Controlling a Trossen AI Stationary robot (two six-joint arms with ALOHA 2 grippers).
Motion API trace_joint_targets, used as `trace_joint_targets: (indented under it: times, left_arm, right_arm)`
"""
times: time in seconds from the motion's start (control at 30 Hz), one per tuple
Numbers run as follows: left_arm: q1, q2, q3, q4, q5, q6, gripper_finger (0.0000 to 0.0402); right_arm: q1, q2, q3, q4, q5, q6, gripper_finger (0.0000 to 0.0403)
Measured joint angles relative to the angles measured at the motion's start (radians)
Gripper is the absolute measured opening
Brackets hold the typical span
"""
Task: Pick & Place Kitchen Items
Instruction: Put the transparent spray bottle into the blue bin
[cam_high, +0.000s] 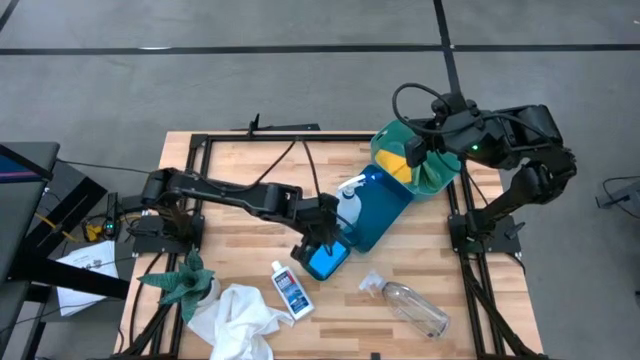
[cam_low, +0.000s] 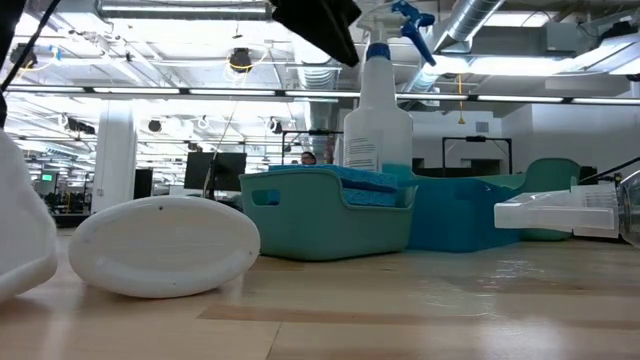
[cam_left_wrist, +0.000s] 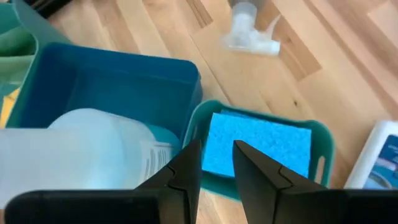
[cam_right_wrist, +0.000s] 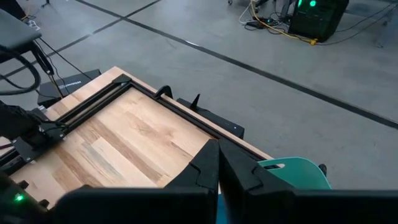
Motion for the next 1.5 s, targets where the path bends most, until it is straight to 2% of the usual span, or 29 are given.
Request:
trace_joint_targets:
  times: [0.17, 0.27, 0.53, 0.73, 0.9, 1.1, 1.33, 1.4, 1.5]
  left_arm:
    - [0.0, -0.052, -0.008, -0.038, 0.003, -0.084, 0.0088]
    - [0.0, -0.112, -0.056, -0.03, -0.003, -0.156, 0.0088]
    - [0.001, -0.375, -0.323, 0.11, -0.047, -0.442, 0.0088]
    - [-0.026, -0.626, -0.53, 0.235, -0.185, -0.646, 0.0088]
    - [-0.049, -0.824, -0.652, 0.323, -0.313, -0.728, 0.0087]
    - [-0.054, -0.981, -0.706, 0.381, -0.38, -0.728, 0.0087]
    - [-0.054, -1.062, -0.707, 0.384, -0.45, -0.65, 0.0087]
    - [-0.053, -1.07, -0.707, 0.384, -0.477, -0.648, 0.0087]
    - [-0.053, -1.071, -0.707, 0.383, -0.51, -0.647, 0.0087]
  right_arm:
    - [0.02, 0.0, 0.001, 0.0, 0.013, 0.019, 0.0001]
    - [0.041, 0.0, 0.001, -0.005, 0.041, 0.03, 0.0001]
    - [0.117, 0.001, -0.001, -0.009, 0.074, 0.081, 0.0001]
    - [0.162, 0.001, -0.048, -0.009, 0.111, 0.129, 0.0001]
    - [0.159, 0.001, -0.101, -0.009, 0.114, 0.179, 0.0001]
    - [0.14, -0.042, -0.231, -0.008, 0.133, 0.306, 0.0001]
    - [0.167, -0.215, -0.544, -0.001, 0.156, 0.609, 0.0001]
    - [0.192, -0.262, -0.633, 0.051, 0.156, 0.668, 0.0001]
    - [0.242, -0.32, -0.757, 0.182, 0.156, 0.656, 0.0001]
